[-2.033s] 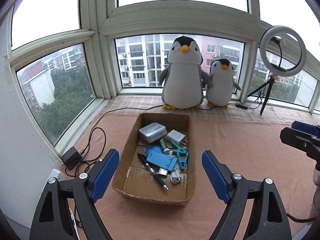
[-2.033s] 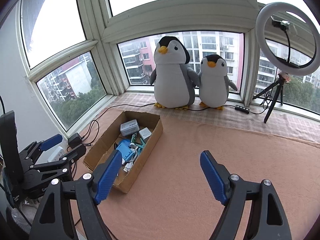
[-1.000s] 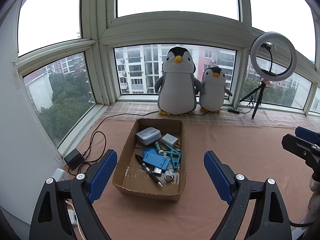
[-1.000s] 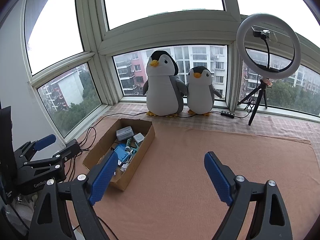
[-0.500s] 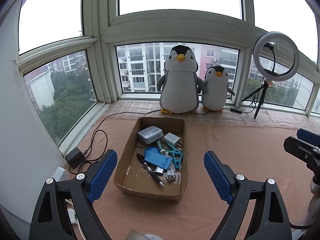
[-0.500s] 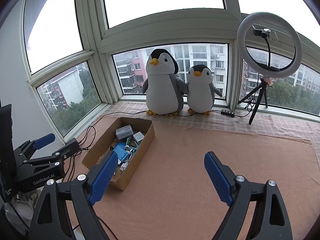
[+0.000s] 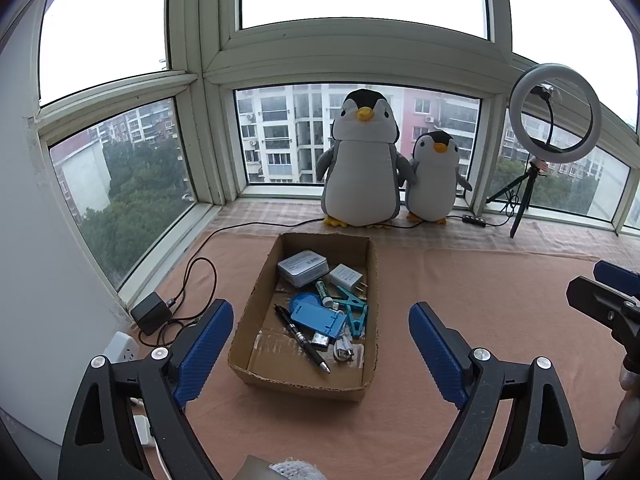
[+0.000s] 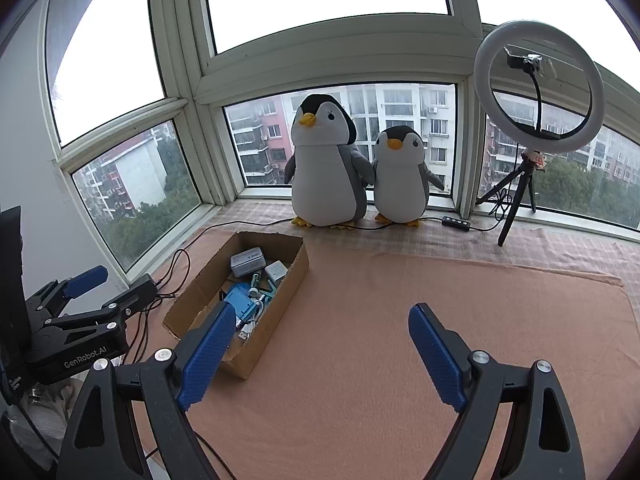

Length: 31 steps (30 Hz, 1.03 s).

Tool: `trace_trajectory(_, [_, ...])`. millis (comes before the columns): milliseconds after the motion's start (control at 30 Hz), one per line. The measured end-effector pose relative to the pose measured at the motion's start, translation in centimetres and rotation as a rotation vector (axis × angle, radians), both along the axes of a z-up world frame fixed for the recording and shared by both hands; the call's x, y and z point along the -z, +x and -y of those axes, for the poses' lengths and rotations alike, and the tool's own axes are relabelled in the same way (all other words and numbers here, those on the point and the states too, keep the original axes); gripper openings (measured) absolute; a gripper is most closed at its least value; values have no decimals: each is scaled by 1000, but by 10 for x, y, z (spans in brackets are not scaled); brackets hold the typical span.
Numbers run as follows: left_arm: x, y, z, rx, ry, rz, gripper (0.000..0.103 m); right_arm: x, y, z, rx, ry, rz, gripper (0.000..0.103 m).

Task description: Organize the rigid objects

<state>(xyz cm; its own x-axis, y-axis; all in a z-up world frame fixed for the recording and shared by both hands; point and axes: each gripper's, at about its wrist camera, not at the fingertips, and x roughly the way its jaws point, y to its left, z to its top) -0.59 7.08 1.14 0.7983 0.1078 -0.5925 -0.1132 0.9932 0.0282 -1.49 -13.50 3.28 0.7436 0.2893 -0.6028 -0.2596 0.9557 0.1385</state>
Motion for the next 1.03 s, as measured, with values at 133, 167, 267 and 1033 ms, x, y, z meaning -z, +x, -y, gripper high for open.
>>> trace_trajectory(133, [1, 0, 0, 2, 0, -3, 92, 1, 0, -1, -2, -1, -3, 86])
trace_trajectory(167, [1, 0, 0, 2, 0, -3, 92, 1, 0, -1, -1, 0, -4, 86])
trace_trajectory(267, [2, 0, 1, 3, 0, -5, 92, 2, 1, 0, 0, 0, -5, 86])
trace_trajectory(1033, [3, 1, 2, 6, -5, -12, 92, 5, 2, 2, 0, -2, -18, 86])
